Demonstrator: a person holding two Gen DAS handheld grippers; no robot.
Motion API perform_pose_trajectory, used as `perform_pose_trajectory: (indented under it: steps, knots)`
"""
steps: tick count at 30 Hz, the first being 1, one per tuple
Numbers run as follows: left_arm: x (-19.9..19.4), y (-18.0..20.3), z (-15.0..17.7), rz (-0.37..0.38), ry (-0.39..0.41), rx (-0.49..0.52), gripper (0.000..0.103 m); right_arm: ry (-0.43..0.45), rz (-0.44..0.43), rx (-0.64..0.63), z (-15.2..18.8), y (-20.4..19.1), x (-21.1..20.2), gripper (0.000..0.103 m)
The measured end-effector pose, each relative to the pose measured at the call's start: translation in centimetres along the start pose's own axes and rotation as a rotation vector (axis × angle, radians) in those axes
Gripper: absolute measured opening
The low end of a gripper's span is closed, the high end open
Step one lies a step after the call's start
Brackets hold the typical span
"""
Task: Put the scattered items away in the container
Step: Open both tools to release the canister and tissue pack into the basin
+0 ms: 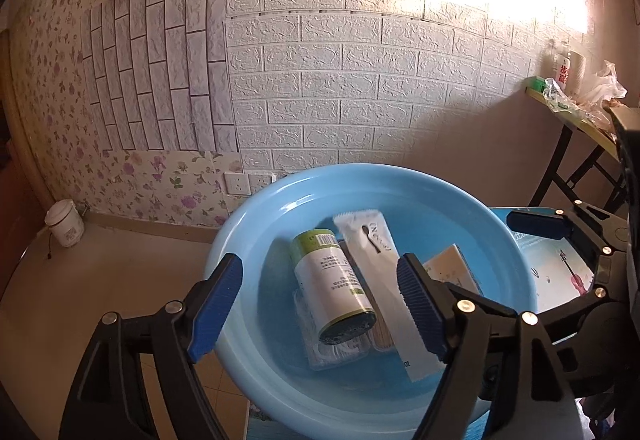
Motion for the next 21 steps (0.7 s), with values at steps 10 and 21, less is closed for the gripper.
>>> perform_pose_trajectory:
  steps: [10, 21]
  knots:
    - [-0.1, 0.2, 0.1, -0.003, -0.008, 0.004, 0.079, -0.016, -0.015, 0.011, 0.6, 0.1, 0.2, 0.095]
    - [-2.2, 1.3, -0.2, 0.001, 0.010, -0.011, 0.086, 0.000, 0.003, 0.067, 1.1, 1.2, -2.3, 0.095]
Point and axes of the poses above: each gripper's, at about its wrist camera, not at the fingertips, and x roughly the way its jaws point, y to its right, z to its underside, the point moved 6 cm from there along x, roughly the way its jaws point, and after that the axes turned 13 degrees about -x, right-handed, at the moved point
